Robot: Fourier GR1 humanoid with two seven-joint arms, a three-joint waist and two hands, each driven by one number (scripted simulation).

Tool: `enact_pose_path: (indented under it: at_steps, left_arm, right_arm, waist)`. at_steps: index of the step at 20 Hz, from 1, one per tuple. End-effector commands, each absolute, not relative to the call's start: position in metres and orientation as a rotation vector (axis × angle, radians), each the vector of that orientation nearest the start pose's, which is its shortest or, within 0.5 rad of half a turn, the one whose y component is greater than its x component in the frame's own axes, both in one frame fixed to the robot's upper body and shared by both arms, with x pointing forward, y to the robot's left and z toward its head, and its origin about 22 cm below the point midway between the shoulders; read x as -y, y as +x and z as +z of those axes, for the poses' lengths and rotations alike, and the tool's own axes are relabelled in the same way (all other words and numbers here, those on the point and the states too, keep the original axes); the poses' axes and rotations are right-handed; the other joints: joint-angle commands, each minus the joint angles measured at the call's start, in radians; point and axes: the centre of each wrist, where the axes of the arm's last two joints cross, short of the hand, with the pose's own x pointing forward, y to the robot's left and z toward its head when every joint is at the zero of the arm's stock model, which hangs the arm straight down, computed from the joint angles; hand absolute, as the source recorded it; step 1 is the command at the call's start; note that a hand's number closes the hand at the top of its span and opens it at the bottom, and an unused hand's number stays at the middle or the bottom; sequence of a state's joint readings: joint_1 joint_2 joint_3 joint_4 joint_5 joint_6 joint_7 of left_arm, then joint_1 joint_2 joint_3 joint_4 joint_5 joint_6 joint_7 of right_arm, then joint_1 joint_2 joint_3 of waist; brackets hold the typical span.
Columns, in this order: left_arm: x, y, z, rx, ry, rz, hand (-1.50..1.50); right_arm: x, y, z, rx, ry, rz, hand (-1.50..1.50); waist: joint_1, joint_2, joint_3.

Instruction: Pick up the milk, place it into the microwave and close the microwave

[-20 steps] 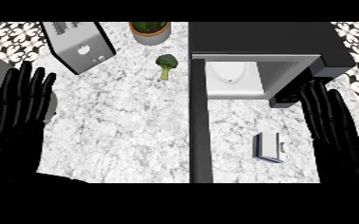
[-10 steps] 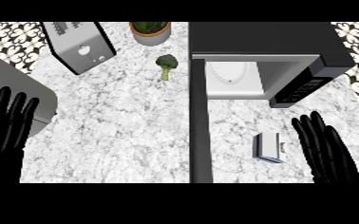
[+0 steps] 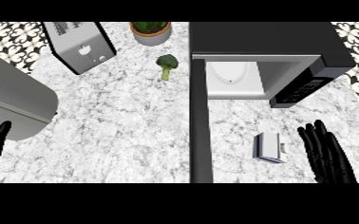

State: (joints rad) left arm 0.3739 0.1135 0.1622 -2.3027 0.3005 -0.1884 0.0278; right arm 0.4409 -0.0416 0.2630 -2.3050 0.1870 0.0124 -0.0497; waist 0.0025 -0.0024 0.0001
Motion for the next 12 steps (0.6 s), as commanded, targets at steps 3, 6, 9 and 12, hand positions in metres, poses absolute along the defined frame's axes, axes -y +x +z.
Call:
enact_pose_path:
  at_steps: [3, 6, 9, 12]
  left_arm:
    - [-0.304, 0.110, 0.133, 1.958, -0.035, -0.025, -1.50]
    - [-0.301, 0.104, 0.120, 1.947, -0.052, 0.000, -1.50]
    - [-0.309, 0.096, 0.118, 1.951, -0.015, 0.013, -1.50]
    - [-0.304, 0.099, 0.116, 1.961, -0.049, -0.002, -1.50]
  right_arm:
    - [0.205, 0.133, 0.068, 1.911, -0.105, 0.159, -1.50]
    - [0.220, 0.146, 0.057, 1.895, -0.102, 0.161, -1.50]
    - [0.233, 0.134, 0.046, 1.873, -0.119, 0.105, -1.50]
    - [0.229, 0.149, 0.024, 1.849, -0.159, 0.098, -1.50]
  waist:
    - [0.001, 0.000, 0.000]
    - [0.003, 0.001, 0.000]
    - [0.001, 0.000, 0.000]
    - [0.002, 0.001, 0.000]
